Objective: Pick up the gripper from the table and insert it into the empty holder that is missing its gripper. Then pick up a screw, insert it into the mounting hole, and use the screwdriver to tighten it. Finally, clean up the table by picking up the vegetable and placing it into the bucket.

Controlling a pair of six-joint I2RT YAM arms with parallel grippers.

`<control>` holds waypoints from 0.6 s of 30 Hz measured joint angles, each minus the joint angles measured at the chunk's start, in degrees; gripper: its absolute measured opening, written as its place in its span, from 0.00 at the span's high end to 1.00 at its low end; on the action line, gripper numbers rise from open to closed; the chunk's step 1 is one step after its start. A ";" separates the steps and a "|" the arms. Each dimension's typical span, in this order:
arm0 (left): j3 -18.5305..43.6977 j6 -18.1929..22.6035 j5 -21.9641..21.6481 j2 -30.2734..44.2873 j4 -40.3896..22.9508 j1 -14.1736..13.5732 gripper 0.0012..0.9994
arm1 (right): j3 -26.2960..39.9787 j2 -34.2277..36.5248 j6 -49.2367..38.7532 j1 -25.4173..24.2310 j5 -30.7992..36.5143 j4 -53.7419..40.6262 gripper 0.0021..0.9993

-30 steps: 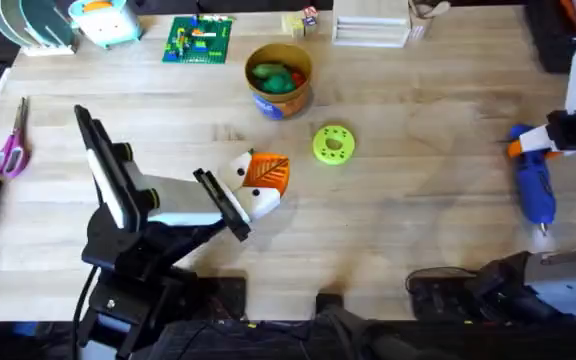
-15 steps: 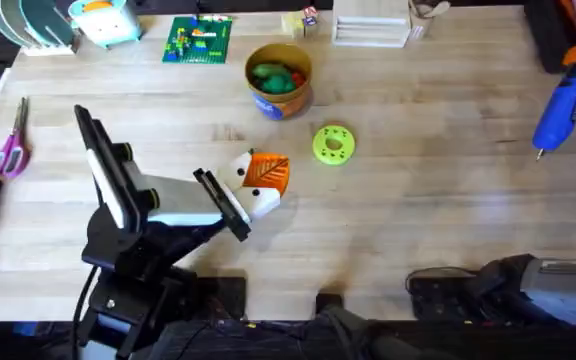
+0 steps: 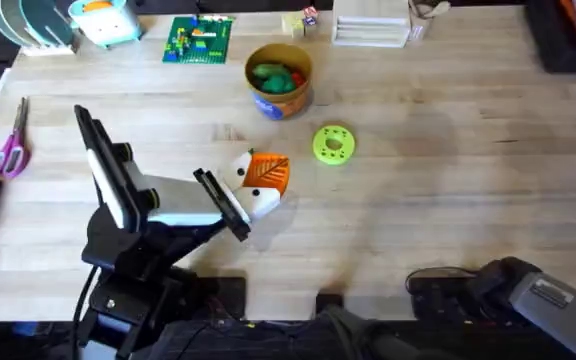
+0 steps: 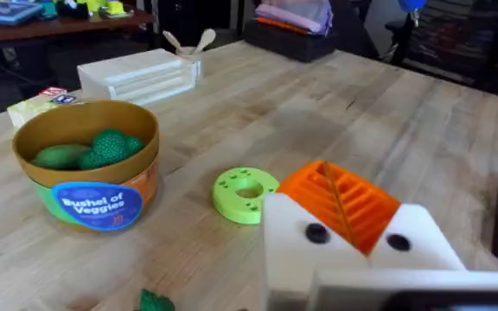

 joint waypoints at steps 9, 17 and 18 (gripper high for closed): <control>0.00 0.00 0.00 0.02 -0.02 0.00 0.98 | -17.75 -9.94 8.10 3.05 -12.00 19.75 0.98; 0.00 0.00 0.00 0.02 -0.02 0.00 0.98 | -34.17 -13.04 16.39 24.26 -19.44 45.56 0.98; 0.00 0.02 0.00 0.02 0.00 0.00 0.98 | -35.20 -12.62 17.14 27.58 -19.83 48.50 0.98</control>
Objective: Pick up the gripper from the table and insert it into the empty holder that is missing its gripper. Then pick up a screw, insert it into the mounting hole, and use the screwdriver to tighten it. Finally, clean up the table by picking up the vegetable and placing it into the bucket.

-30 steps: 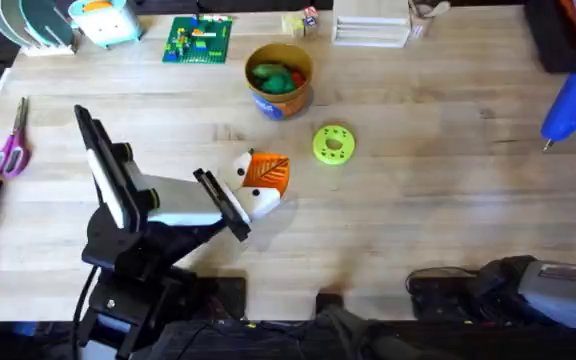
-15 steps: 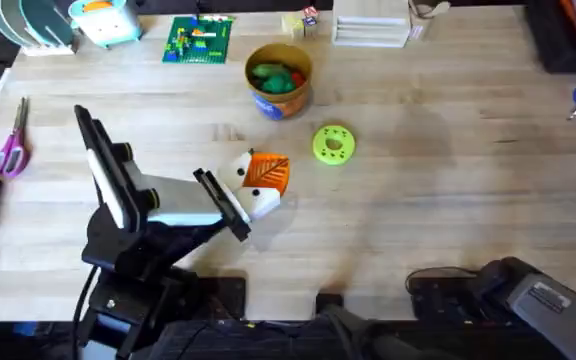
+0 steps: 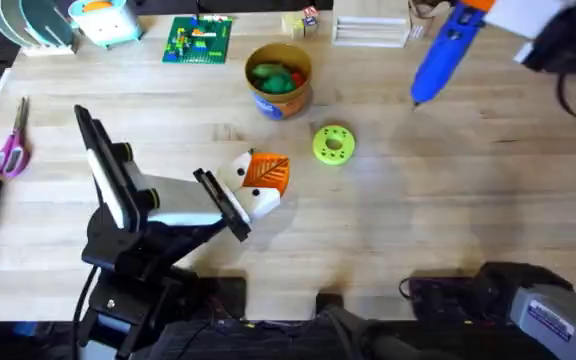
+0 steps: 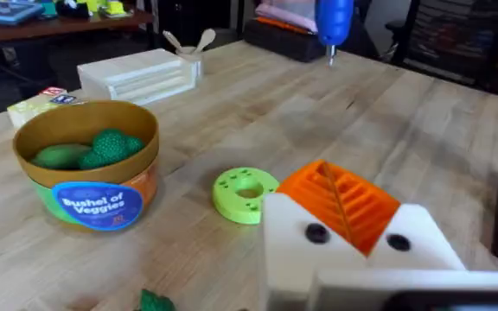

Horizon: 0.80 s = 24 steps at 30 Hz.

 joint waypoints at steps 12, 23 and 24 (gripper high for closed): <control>0.00 -0.02 0.00 0.00 0.00 0.00 0.98 | -1.55 8.78 6.89 31.80 -2.42 36.63 0.98; 0.00 0.00 0.00 0.00 0.00 0.00 0.98 | -1.55 10.03 10.89 43.13 -3.13 41.11 0.98; 0.00 -0.01 0.00 0.00 0.00 0.00 0.98 | -1.55 10.03 11.03 43.55 -3.17 41.10 0.98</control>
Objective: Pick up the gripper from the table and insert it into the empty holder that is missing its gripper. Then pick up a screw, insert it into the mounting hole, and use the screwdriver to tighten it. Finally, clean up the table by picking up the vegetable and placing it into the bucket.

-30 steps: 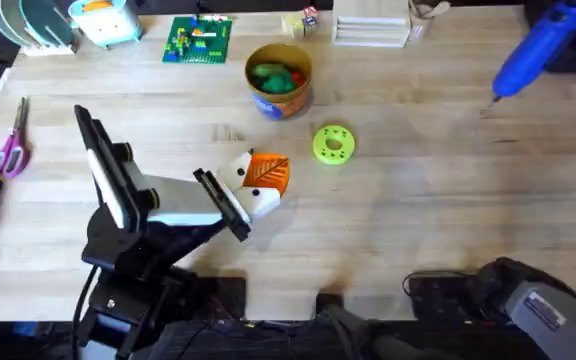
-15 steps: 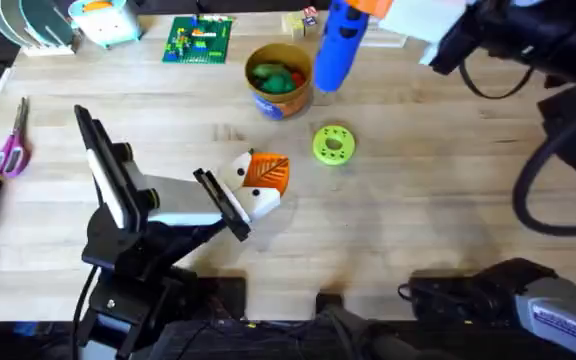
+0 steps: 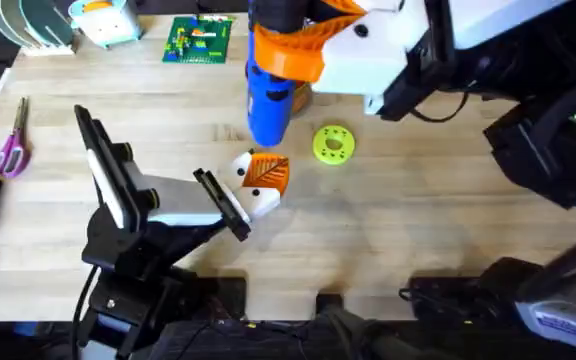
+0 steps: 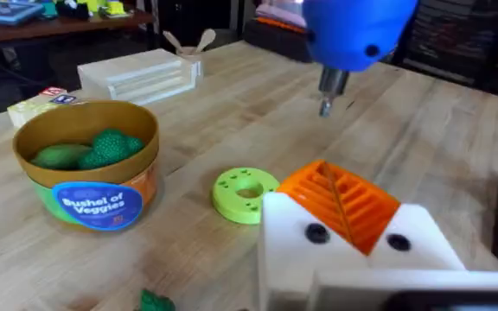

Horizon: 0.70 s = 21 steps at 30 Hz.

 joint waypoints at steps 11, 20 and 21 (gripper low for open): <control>0.00 -0.01 0.00 0.00 0.00 0.00 0.98 | 0.00 4.20 0.04 3.49 0.11 0.20 0.98; 0.00 -0.01 0.00 -0.01 0.00 0.00 0.98 | 0.07 4.75 0.02 5.46 1.36 -0.02 0.98; 0.00 0.01 0.00 0.00 0.00 0.00 0.98 | 0.07 4.76 0.02 5.46 1.60 0.02 0.98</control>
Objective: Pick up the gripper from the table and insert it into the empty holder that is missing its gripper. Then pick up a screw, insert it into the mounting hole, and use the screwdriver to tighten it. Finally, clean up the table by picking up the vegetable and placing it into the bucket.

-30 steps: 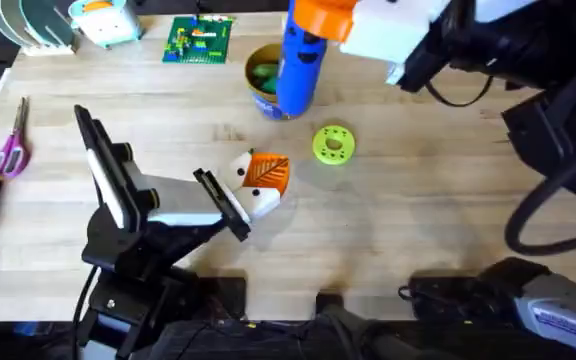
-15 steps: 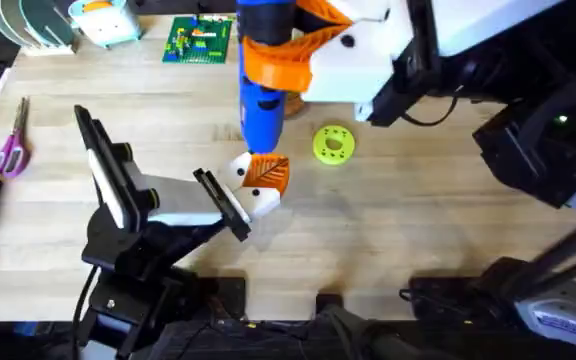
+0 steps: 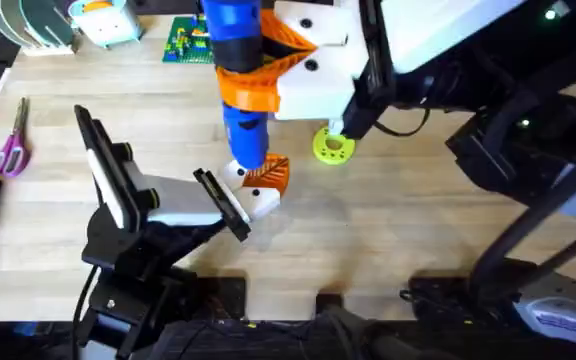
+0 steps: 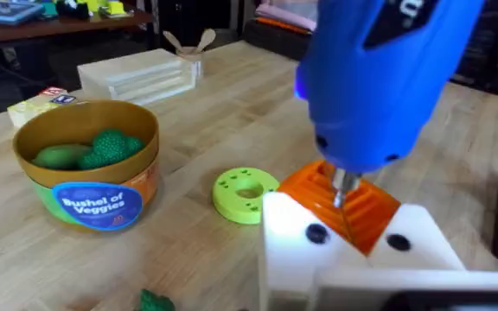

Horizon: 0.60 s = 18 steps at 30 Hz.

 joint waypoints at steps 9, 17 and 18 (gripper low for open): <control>0.00 -0.02 0.00 0.00 0.00 0.00 0.98 | 0.76 0.60 0.00 1.77 1.17 0.32 0.98; 0.00 -0.01 0.00 0.00 0.00 0.00 0.98 | 1.10 1.78 0.00 1.79 2.03 0.28 0.98; 0.00 -0.01 0.00 -0.02 0.00 0.00 0.98 | 1.25 1.78 0.00 1.79 2.03 0.28 0.98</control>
